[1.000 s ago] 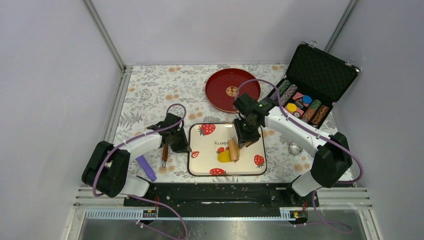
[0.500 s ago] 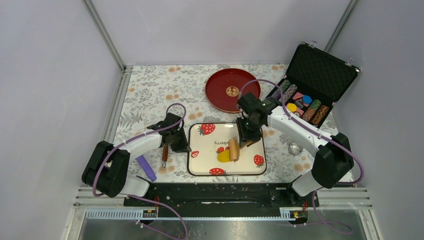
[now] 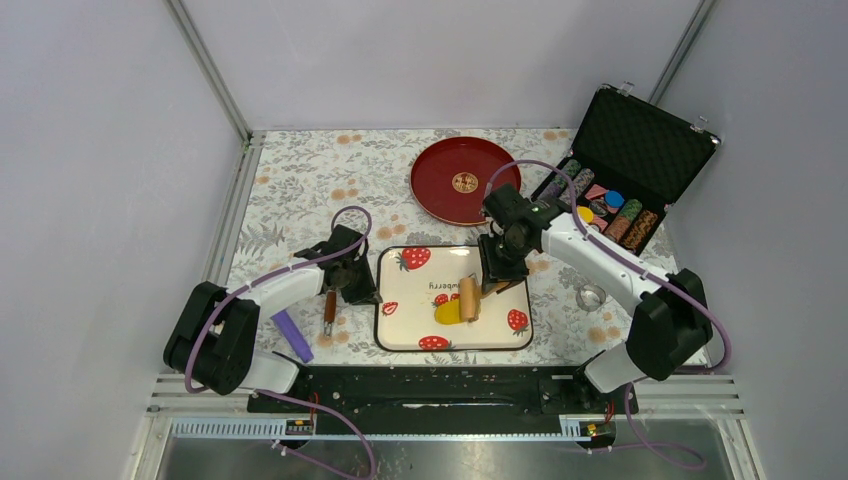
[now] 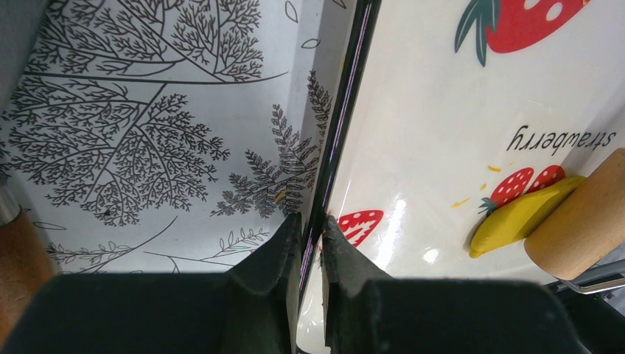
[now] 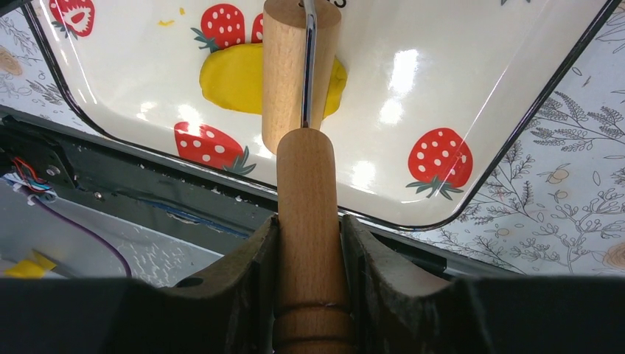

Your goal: Roll out the dumpling wrappers from the dough

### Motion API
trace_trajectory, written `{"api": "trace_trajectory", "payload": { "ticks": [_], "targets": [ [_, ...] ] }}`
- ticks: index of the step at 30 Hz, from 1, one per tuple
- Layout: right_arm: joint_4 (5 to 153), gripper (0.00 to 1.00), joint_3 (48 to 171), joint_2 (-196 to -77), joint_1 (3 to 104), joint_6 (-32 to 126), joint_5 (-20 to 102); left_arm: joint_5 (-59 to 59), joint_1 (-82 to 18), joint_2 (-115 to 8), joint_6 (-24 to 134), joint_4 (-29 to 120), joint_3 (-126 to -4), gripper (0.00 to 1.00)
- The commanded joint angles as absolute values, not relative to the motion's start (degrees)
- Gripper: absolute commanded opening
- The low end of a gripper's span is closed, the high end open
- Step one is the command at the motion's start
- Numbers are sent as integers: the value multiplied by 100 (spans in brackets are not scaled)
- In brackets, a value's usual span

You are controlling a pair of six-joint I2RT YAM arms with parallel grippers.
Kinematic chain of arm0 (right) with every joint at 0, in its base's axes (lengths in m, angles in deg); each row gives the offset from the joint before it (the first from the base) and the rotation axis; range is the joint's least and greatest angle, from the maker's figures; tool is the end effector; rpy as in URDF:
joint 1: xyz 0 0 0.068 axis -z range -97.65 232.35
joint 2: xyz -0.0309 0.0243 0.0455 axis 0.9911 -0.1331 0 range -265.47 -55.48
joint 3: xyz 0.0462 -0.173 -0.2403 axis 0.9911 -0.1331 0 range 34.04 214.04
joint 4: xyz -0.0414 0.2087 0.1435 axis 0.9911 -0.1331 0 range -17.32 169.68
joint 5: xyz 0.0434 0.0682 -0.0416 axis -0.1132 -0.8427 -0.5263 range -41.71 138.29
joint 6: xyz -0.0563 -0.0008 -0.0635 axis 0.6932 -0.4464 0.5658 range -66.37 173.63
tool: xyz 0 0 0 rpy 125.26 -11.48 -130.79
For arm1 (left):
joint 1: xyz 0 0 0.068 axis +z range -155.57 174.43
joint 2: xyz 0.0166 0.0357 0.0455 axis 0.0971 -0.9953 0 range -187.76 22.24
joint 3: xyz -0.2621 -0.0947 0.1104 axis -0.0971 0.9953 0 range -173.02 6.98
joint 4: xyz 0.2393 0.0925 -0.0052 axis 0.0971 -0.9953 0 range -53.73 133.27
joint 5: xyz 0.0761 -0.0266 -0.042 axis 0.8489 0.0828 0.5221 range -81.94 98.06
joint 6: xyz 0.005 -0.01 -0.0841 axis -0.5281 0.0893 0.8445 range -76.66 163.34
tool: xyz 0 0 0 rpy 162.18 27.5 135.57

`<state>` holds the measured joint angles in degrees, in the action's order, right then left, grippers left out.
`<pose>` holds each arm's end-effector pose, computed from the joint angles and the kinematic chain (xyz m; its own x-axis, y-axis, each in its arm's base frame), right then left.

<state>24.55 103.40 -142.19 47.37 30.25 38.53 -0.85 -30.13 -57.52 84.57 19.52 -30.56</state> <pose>0.2341 0.1791 0.2498 -0.9580 -0.1930 -0.2121 -0.2469 0.9313 0.2678 0.2191 -0.1127 0.1490 -0.9332 -0.2895 -0.2130 -0.1957 0.9063 -0.3747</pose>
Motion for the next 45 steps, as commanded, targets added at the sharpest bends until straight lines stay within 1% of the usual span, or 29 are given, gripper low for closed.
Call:
{"api": "trace_trajectory", "payload": {
  "ticks": [1, 29, 45],
  "targets": [
    [1365, 0, 9766, -14501, 5024, 3357, 5672, 1577, -2792, -5880, 8332, 1278, -3063, 0],
    [1331, 0, 9451, -14112, 5446, 3299, 5633, 1667, -2764, -5877, 8412, 1242, -3055, 0],
    [1277, 0, 9377, -14085, 5590, 3289, 5776, 1689, -2764, -5890, 8430, 1223, -3069, 0]
  ]
}}
